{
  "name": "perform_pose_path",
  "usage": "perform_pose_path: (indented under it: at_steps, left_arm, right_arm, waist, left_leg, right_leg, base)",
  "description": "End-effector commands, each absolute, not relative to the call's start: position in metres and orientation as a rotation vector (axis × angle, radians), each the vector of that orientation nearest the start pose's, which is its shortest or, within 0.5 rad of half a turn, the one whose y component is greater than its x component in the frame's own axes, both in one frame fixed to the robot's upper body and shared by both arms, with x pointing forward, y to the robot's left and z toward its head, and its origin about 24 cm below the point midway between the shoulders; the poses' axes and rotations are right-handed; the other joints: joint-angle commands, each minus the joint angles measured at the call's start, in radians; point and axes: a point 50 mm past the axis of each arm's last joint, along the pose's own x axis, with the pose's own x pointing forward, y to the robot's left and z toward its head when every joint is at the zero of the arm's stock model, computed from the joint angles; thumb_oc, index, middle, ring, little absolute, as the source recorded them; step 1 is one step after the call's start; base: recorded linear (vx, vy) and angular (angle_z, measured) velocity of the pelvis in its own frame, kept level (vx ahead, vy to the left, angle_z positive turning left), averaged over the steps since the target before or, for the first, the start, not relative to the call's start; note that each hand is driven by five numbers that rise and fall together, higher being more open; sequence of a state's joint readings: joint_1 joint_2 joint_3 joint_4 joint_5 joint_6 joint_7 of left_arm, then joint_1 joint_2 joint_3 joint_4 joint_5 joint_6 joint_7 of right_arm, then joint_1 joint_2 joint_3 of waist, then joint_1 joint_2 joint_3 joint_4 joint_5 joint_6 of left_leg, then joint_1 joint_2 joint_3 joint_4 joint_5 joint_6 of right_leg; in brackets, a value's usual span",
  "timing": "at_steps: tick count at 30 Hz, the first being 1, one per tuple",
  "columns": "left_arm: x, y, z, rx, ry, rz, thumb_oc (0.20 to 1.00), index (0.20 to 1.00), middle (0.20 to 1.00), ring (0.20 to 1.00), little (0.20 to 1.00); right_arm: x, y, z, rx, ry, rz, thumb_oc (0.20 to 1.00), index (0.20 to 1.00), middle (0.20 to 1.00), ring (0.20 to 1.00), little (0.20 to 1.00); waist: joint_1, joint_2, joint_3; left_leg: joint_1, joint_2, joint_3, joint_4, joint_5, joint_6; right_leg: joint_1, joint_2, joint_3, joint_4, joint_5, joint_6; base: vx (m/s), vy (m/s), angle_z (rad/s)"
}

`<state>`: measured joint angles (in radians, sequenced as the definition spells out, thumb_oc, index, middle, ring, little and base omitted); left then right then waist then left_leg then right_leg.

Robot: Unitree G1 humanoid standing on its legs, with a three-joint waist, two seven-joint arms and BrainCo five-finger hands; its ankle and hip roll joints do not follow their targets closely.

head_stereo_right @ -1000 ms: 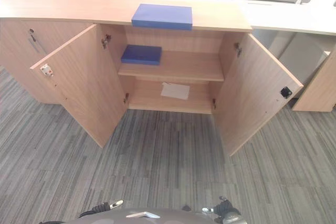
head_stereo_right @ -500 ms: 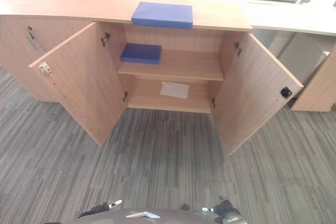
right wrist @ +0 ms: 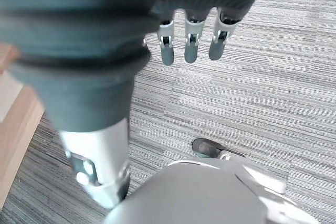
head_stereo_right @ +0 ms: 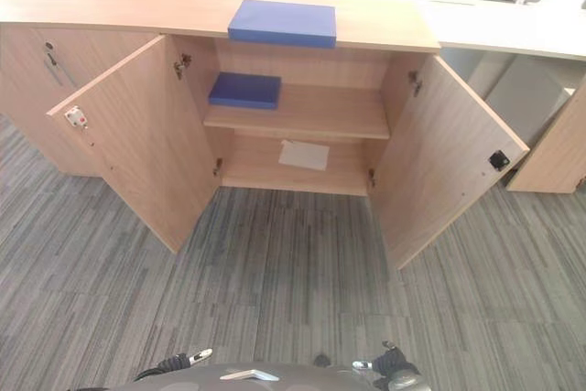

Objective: Put the empty folder in the office cabinet

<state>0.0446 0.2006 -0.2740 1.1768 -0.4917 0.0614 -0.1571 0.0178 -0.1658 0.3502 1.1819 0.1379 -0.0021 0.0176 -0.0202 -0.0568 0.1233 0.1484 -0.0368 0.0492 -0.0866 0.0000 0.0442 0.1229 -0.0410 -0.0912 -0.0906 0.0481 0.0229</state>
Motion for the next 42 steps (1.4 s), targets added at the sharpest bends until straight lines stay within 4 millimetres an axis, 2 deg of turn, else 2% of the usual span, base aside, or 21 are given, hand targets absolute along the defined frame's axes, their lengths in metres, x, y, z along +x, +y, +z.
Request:
perform_pose_path:
  at_steps: [1,10,14,15,16,19,20,21,23,26,27,28,30,36,38,39,41,42]
  left_arm:
    - [0.085,0.177,-0.17,-0.129,1.257,-0.049,1.0,1.0,1.0,1.0,1.0]
    - [0.087,0.18,-0.17,-0.096,1.252,-0.061,1.0,1.0,1.0,1.0,1.0]
    - [0.096,0.183,-0.167,-0.061,1.217,-0.066,1.0,1.0,1.0,1.0,1.0]
    - [0.106,0.185,-0.164,-0.041,1.187,-0.057,1.0,1.0,1.0,1.0,1.0]
    - [0.111,0.186,-0.163,-0.045,1.172,-0.05,1.0,1.0,1.0,1.0,1.0]
    - [0.118,0.189,-0.161,-0.047,1.146,-0.049,1.0,1.0,1.0,1.0,1.0]
    - [0.116,0.192,-0.161,-0.042,1.154,-0.043,1.0,1.0,1.0,1.0,1.0]
    - [0.116,0.192,-0.161,-0.042,1.154,-0.043,1.0,1.0,1.0,1.0,1.0]
    - [0.109,0.196,-0.163,-0.033,1.17,-0.033,1.0,1.0,1.0,1.0,1.0]
    - [0.096,0.199,-0.165,-0.002,1.19,-0.046,1.0,1.0,1.0,1.0,1.0]
    - [0.096,0.199,-0.165,-0.002,1.19,-0.046,1.0,1.0,1.0,1.0,1.0]
    - [0.093,0.199,-0.166,0.007,1.191,-0.049,1.0,1.0,1.0,1.0,1.0]
    - [0.088,0.2,-0.166,0.031,1.194,-0.059,1.0,1.0,1.0,1.0,1.0]
    - [0.078,0.199,-0.168,0.036,1.213,-0.062,1.0,1.0,1.0,1.0,1.0]
    - [0.076,0.199,-0.169,0.031,1.222,-0.076,1.0,1.0,1.0,1.0,1.0]
    - [0.076,0.198,-0.169,0.016,1.22,-0.077,1.0,1.0,1.0,1.0,1.0]
    - [0.083,0.196,-0.168,-0.005,1.202,-0.076,1.0,1.0,1.0,1.0,1.0]
    - [0.085,0.196,-0.167,-0.008,1.198,-0.076,1.0,1.0,1.0,1.0,1.0]
  right_arm:
    - [0.118,-0.202,-0.158,-0.31,1.103,0.104,1.0,1.0,1.0,1.0,1.0]
    - [0.126,-0.202,-0.154,-0.332,1.026,0.057,1.0,1.0,1.0,1.0,1.0]
    - [0.138,-0.204,-0.148,-0.326,0.969,-0.017,1.0,1.0,1.0,1.0,1.0]
    - [0.151,-0.206,-0.142,-0.291,0.927,-0.065,1.0,1.0,1.0,1.0,1.0]
    - [0.156,-0.208,-0.14,-0.276,0.91,-0.083,1.0,1.0,1.0,1.0,1.0]
    - [0.16,-0.214,-0.136,-0.234,0.88,-0.12,1.0,1.0,1.0,1.0,1.0]
    - [0.156,-0.216,-0.138,-0.191,0.884,-0.148,1.0,1.0,1.0,1.0,1.0]
    - [0.156,-0.216,-0.138,-0.191,0.884,-0.148,1.0,1.0,1.0,1.0,1.0]
    - [0.147,-0.217,-0.142,-0.167,0.911,-0.172,1.0,1.0,1.0,1.0,1.0]
    - [0.126,-0.221,-0.148,-0.185,0.953,-0.17,1.0,1.0,1.0,1.0,1.0]
    - [0.126,-0.221,-0.148,-0.185,0.953,-0.17,1.0,1.0,1.0,1.0,1.0]
    - [0.123,-0.221,-0.149,-0.192,0.959,-0.166,1.0,1.0,1.0,1.0,1.0]
    - [0.116,-0.223,-0.15,-0.181,0.967,-0.167,1.0,1.0,1.0,1.0,1.0]
    - [0.121,-0.226,-0.148,-0.185,0.942,-0.134,1.0,1.0,1.0,1.0,1.0]
    - [0.124,-0.228,-0.146,-0.207,0.935,-0.113,1.0,1.0,1.0,1.0,1.0]
    - [0.126,-0.23,-0.145,-0.223,0.934,-0.1,1.0,1.0,1.0,1.0,1.0]
    - [0.127,-0.234,-0.143,-0.243,0.932,-0.092,1.0,1.0,1.0,1.0,1.0]
    - [0.127,-0.235,-0.142,-0.245,0.933,-0.093,1.0,1.0,1.0,1.0,1.0]
  waist:
    - [-0.01,0.052,0.032]
    - [-0.019,0.058,0.043]
    - [-0.023,0.074,0.068]
    - [-0.028,0.082,0.108]
    - [-0.03,0.082,0.126]
    - [-0.059,0.075,0.177]
    - [-0.071,0.069,0.185]
    - [-0.071,0.069,0.185]
    - [-0.083,0.069,0.186]
    - [-0.087,0.056,0.177]
    - [-0.087,0.056,0.177]
    - [-0.083,0.06,0.174]
    - [-0.078,0.044,0.16]
    - [-0.073,0.049,0.111]
    - [-0.075,0.059,0.09]
    - [-0.082,0.059,0.074]
    - [-0.096,0.067,0.059]
    - [-0.097,0.067,0.058]
  left_leg:
    - [0.012,-0.032,0.059,-0.001,-0.093,0.024]
    - [-0.001,-0.044,0.063,-0.001,-0.093,0.038]
    - [-0.036,-0.043,0.073,0.011,-0.088,0.066]
    - [-0.06,-0.041,0.071,0.021,-0.076,0.078]
    - [-0.067,-0.043,0.071,0.026,-0.078,0.08]
    - [-0.052,-0.055,0.064,0.05,-0.108,0.069]
    - [-0.034,-0.063,0.053,0.057,-0.124,0.063]
    - [-0.034,-0.063,0.053,0.057,-0.124,0.063]
    - [0.003,-0.065,0.042,0.055,-0.136,0.053]
    - [0.074,-0.06,0.068,0.066,-0.178,0.04]
    - [0.074,-0.06,0.068,0.066,-0.178,0.04]
    - [0.095,-0.049,0.074,0.071,-0.202,0.038]
    - [0.133,-0.048,0.072,0.104,-0.25,0.041]
    - [0.19,-0.031,0.048,0.139,-0.305,0.021]
    - [0.208,-0.019,0.052,0.172,-0.312,-0.001]
    - [0.198,-0.009,0.063,0.231,-0.246,-0.034]
    - [0.168,0.029,0.095,0.359,-0.127,-0.088]
    - [0.159,0.035,0.1,0.381,-0.115,-0.093]
  right_leg:
    - [0.023,0.048,-0.014,0.011,-0.072,0.029]
    - [-0.008,0.03,0.001,0.042,-0.066,0.043]
    - [-0.096,0.01,-0.007,0.218,-0.103,0.047]
    - [-0.205,-0.011,-0.023,0.362,-0.06,0.07]
    - [-0.247,-0.02,-0.032,0.382,-0.043,0.077]
    - [-0.325,-0.028,-0.034,0.282,0.019,0.095]
    - [-0.349,-0.029,-0.025,0.204,0.065,0.112]
    - [-0.349,-0.029,-0.025,0.204,0.065,0.112]
    - [-0.375,-0.032,-0.032,0.118,0.104,0.13]
    - [-0.388,-0.06,-0.118,0.038,0.153,0.151]
    - [-0.388,-0.06,-0.118,0.038,0.153,0.151]
    - [-0.372,-0.056,-0.138,0.025,0.151,0.159]
    - [-0.339,-0.074,-0.161,0.014,0.161,0.163]
    - [-0.281,-0.064,-0.169,0.026,0.117,0.123]
    - [-0.265,-0.056,-0.165,0.056,0.098,0.1]
    - [-0.261,-0.052,-0.169,0.076,0.088,0.071]
    - [-0.241,-0.03,-0.17,0.081,0.063,0.037]
    - [-0.238,-0.028,-0.169,0.081,0.059,0.032]
  base:
    - [0.03,0.06,-0.01]
    - [0.03,0.075,-0.09]
    - [-0.05,0.091,-0.11]
    - [-0.15,0.087,-0.19]
    - [-0.15,0.096,-0.38]
    - [0.08,0.004,-0.25]
    - [0.21,-0.039,0.01]
    - [0.23,-0.033,-0.01]
    - [0.32,-0.061,0.03]
    - [0.45,-0.123,0.27]
    - [0.32,-0.095,0.25]
    - [0.36,-0.123,0.1]
    - [0.59,-0.26,0.08]
    - [0.39,-0.208,0.26]
    - [0.36,-0.189,0.24]
    - [0.4,-0.24,-0.01]
    - [0.29,-0.187,-0.17]
    - [0.29,-0.231,-0.16]
